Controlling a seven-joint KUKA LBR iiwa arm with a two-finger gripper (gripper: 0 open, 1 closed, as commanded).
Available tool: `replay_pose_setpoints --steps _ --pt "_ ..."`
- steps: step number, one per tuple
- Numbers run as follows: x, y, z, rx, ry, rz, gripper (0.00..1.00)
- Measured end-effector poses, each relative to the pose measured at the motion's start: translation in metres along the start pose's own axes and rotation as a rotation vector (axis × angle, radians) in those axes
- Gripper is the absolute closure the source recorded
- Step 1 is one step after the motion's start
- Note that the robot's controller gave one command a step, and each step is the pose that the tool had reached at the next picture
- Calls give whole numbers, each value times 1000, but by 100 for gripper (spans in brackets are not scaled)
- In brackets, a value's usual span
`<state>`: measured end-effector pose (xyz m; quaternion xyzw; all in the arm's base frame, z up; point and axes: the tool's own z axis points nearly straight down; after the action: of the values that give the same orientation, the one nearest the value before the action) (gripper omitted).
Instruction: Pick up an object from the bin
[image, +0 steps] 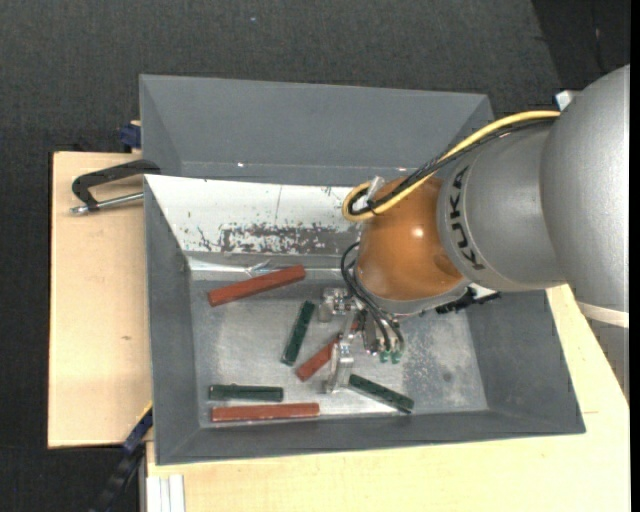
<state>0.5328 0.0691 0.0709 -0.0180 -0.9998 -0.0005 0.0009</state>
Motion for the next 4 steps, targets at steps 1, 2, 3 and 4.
replay_pose_setpoints --steps 1,2,3,4 --pt "-18 19 -1 -1 -8 -135 0" --pt "0 1 -1 0 -1 0 100" --pt "0 1 -1 -1 -1 0 100" --pt "1 1 -6 0 3 0 100"
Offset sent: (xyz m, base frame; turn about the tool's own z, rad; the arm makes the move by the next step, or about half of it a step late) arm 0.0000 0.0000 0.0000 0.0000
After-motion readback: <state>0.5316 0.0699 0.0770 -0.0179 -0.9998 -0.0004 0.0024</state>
